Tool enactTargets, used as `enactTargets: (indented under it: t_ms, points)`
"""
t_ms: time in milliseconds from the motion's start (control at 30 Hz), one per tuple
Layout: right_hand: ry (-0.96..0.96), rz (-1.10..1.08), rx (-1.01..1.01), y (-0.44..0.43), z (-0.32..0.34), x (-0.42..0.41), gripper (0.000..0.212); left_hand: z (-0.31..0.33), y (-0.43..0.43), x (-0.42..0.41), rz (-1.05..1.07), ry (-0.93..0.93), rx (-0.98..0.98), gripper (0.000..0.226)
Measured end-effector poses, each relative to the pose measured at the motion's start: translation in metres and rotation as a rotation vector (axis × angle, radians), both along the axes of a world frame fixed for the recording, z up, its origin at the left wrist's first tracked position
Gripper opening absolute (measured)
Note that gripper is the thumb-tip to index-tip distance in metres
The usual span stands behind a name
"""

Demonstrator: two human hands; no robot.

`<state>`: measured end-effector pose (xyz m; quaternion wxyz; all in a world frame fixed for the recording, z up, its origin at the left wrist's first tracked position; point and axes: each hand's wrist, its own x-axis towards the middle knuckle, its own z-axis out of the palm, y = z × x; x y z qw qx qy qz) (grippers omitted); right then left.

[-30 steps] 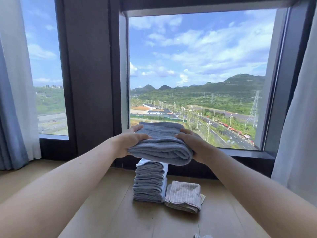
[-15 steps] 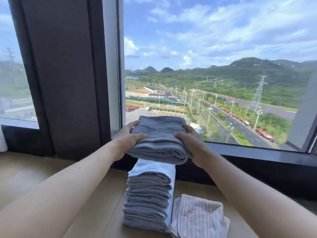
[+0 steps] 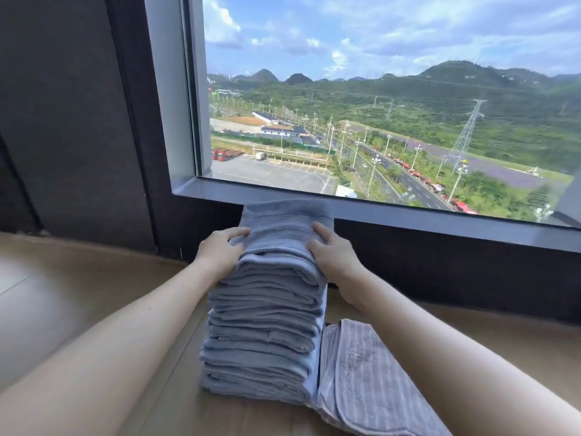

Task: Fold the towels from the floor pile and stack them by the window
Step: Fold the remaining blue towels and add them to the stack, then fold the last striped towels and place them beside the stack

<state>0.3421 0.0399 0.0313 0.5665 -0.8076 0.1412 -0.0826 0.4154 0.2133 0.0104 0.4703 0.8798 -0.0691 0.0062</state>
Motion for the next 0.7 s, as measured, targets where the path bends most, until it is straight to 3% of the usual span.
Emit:
enactTargets:
  t_ms: [100,233,433,600,700]
  points:
    - [0.057,0.015,-0.100,0.006,-0.019,-0.001,0.050,-0.018,-0.001,-0.003,0.018,-0.030,0.143,0.045]
    - [0.087,0.040,-0.065,0.006,-0.022,-0.004,0.048,-0.015,0.003,-0.005,0.006,0.047,0.247,0.050]
    - [0.007,0.018,0.141,-0.009,0.010,-0.035,0.047,0.019,0.007,-0.026,0.095,-0.087,0.249,0.037]
    - [0.097,-0.011,0.053,-0.037,0.023,-0.100,0.045,0.047,-0.014,-0.084,0.096,-0.255,0.195,0.031]
    - [0.173,0.013,-0.064,-0.058,0.016,-0.149,0.041,0.038,-0.036,-0.133,-0.032,-0.302,0.206,0.026]
